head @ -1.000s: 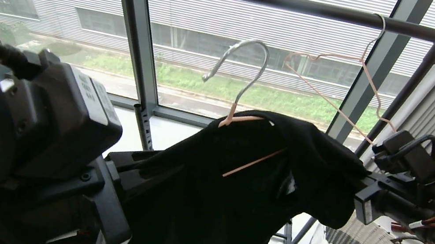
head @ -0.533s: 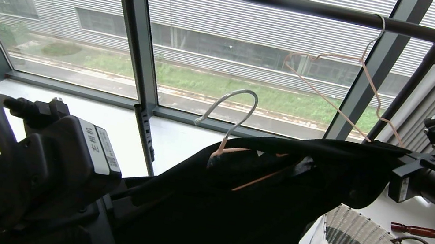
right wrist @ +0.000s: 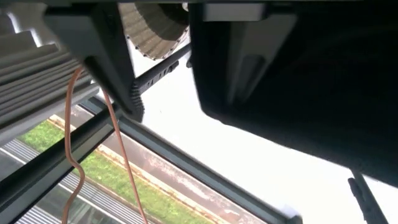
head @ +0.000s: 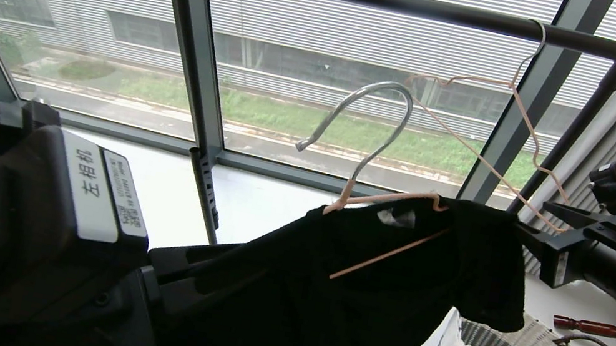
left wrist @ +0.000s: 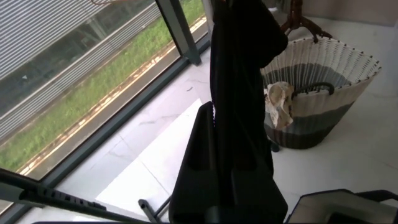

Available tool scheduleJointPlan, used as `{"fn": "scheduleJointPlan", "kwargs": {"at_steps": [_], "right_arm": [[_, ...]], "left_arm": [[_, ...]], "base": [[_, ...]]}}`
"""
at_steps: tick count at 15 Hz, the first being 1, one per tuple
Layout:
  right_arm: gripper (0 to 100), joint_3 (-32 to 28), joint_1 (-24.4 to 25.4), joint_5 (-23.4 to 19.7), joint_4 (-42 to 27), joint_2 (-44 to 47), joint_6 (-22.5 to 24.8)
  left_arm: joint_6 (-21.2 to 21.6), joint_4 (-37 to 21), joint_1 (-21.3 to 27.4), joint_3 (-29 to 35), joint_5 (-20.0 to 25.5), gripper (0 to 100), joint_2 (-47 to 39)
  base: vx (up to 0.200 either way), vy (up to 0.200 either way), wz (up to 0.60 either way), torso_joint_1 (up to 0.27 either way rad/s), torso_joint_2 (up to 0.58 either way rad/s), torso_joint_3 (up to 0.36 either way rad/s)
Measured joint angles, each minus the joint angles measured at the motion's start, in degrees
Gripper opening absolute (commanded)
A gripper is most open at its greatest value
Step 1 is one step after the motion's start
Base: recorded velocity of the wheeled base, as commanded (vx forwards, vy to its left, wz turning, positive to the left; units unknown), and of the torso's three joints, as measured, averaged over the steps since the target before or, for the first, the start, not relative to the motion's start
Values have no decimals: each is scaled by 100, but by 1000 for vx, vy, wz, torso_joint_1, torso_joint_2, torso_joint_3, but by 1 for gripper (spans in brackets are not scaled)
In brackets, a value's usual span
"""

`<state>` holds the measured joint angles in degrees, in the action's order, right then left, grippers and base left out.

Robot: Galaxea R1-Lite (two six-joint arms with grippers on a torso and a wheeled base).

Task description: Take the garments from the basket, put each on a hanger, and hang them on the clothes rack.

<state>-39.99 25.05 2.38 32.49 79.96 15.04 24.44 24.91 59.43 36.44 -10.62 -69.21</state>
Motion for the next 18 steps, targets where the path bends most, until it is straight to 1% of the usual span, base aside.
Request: {"fn": "scheduleJointPlan", "kwargs": {"at_steps": [3,6,7,9,10,13,15,16,18], "right_arm": [[100,52,-59,11,0,39,-229],[100,236,-102,-77,-4,-66,-249],[100,297,-107,-213,-2,-135,-249],[100,284,-184,-872,-158,-355,-139],[100,132,-229,-1083,-501,-480,17],[100,-635,-279,-2060,-2176,-901,558],[100,-1215,-251,-2764,-3374,-1135,1173],[100,-1495,-160,-3015,-4006,-1229,1547],[100,-1911,215,-3205,-4847,-1318,2143]], "left_arm": [[-1,0,96,46,-16,0,7],[-15,2,79,135,-35,0,2],[-22,2,66,146,-35,0,0],[-37,11,41,102,-30,0,-20],[-41,2,41,49,-30,0,-59],[-30,5,63,-94,-9,0,-160],[-17,2,88,-144,24,0,-196],[-13,2,176,-150,61,0,-221],[-9,0,399,-135,94,0,-308]], "base": [[0,0,0,0,0,0],[0,0,0,0,0,0],[0,0,0,0,0,0],[0,0,0,0,0,0],[0,0,0,0,0,0],[0,0,0,0,0,0],[0,0,0,0,0,0],[0,0,0,0,0,0],[0,0,0,0,0,0]]}}
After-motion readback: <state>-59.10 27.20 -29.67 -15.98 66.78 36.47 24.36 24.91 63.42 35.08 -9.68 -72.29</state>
